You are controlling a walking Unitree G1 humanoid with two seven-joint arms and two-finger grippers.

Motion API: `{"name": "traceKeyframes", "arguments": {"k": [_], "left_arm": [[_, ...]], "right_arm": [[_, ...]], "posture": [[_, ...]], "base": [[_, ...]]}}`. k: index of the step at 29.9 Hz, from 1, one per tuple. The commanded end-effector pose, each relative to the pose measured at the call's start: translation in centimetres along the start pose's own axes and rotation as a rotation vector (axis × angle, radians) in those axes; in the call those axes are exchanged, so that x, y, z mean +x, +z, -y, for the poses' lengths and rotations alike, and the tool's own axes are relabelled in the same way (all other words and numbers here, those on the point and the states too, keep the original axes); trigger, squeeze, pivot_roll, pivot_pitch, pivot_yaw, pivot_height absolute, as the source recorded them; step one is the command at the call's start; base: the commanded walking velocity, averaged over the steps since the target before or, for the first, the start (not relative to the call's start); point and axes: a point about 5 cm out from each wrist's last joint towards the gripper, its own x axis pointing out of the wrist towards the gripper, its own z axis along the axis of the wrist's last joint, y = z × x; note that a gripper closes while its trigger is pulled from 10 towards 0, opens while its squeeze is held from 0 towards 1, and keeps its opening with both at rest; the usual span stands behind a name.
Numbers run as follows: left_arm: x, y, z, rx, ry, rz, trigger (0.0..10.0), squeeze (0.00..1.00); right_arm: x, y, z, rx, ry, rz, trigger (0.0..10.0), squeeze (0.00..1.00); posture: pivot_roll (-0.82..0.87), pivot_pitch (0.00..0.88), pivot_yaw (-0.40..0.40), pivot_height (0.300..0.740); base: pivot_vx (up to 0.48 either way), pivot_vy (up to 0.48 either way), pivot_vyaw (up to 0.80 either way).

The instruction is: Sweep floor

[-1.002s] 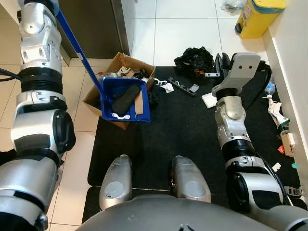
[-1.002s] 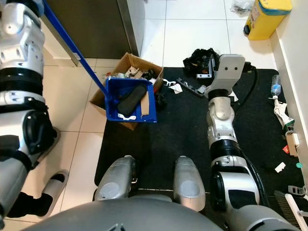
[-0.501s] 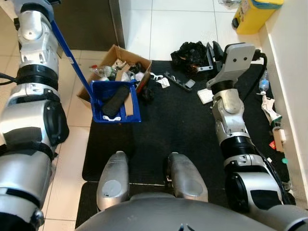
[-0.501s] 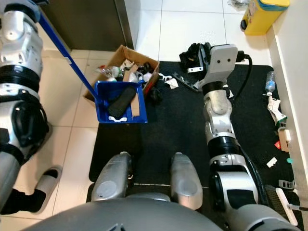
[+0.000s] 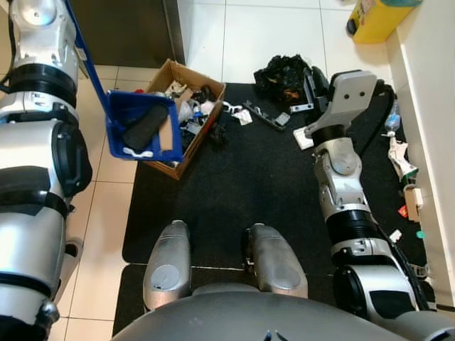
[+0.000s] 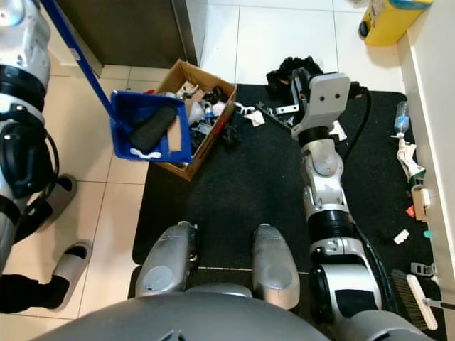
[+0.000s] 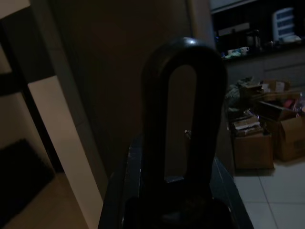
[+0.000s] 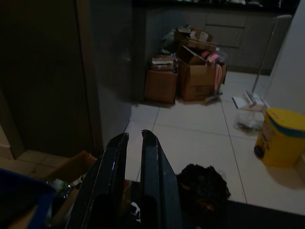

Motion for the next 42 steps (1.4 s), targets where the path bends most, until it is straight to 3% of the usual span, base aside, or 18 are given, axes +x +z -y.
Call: {"name": "traceKeyframes", "arguments": {"k": [1,6,13,24,30,35,38,40,42], "left_arm": [[1.0,2.4,-0.4,0.067,-0.022,0.105,10.0,0.00],[1.2,2.9,0.5,0.117,-0.070,0.121,10.0,0.00],[1.7,4.1,2.1,0.257,-0.169,0.159,10.0,0.00],[2.2,5.7,4.2,0.331,-0.242,0.206,10.0,0.00],[2.4,6.4,4.5,0.315,-0.222,0.225,10.0,0.00],[2.1,6.8,6.0,0.371,-0.276,0.285,10.0,0.00],[2.1,8.1,7.6,0.317,-0.305,0.327,10.0,0.00],[2.1,8.1,7.6,0.317,-0.305,0.327,10.0,0.00],[2.6,9.4,7.6,0.199,-0.282,0.314,10.0,0.00]], "right_arm": [[-0.4,-0.1,0.0,0.011,-0.010,-0.014,10.0,0.00],[-0.6,-0.2,-0.1,0.015,-0.017,-0.015,10.0,0.00],[-1.4,-0.3,-0.1,0.031,-0.055,-0.020,10.0,0.00],[-2.1,-0.5,-0.3,0.043,-0.084,-0.024,10.0,0.00],[-2.4,-0.5,-0.2,0.043,-0.098,-0.025,10.0,0.00],[-2.5,-0.4,-0.1,0.043,-0.108,-0.025,10.0,0.00],[-2.5,-0.4,-0.2,0.043,-0.114,-0.025,10.0,0.00],[-2.5,-0.4,-0.2,0.043,-0.114,-0.025,10.0,0.00],[-2.6,-0.5,-0.3,0.046,-0.121,-0.027,10.0,0.00]], "posture": [[0.02,0.089,0.046,0.740],[0.01,0.092,0.056,0.740],[0.00,0.102,0.096,0.740],[-0.02,0.112,0.124,0.740],[-0.03,0.111,0.130,0.740],[-0.05,0.112,0.139,0.740],[-0.05,0.112,0.144,0.740],[-0.05,0.112,0.144,0.740],[-0.05,0.111,0.152,0.740]], "base": [[0.000,0.000,0.00],[0.000,0.000,0.00],[0.000,0.000,0.00],[0.000,0.000,0.00],[0.000,0.000,0.00],[0.000,0.000,0.00],[0.000,0.000,0.00],[0.000,0.000,0.00],[0.000,0.000,0.00]]}}
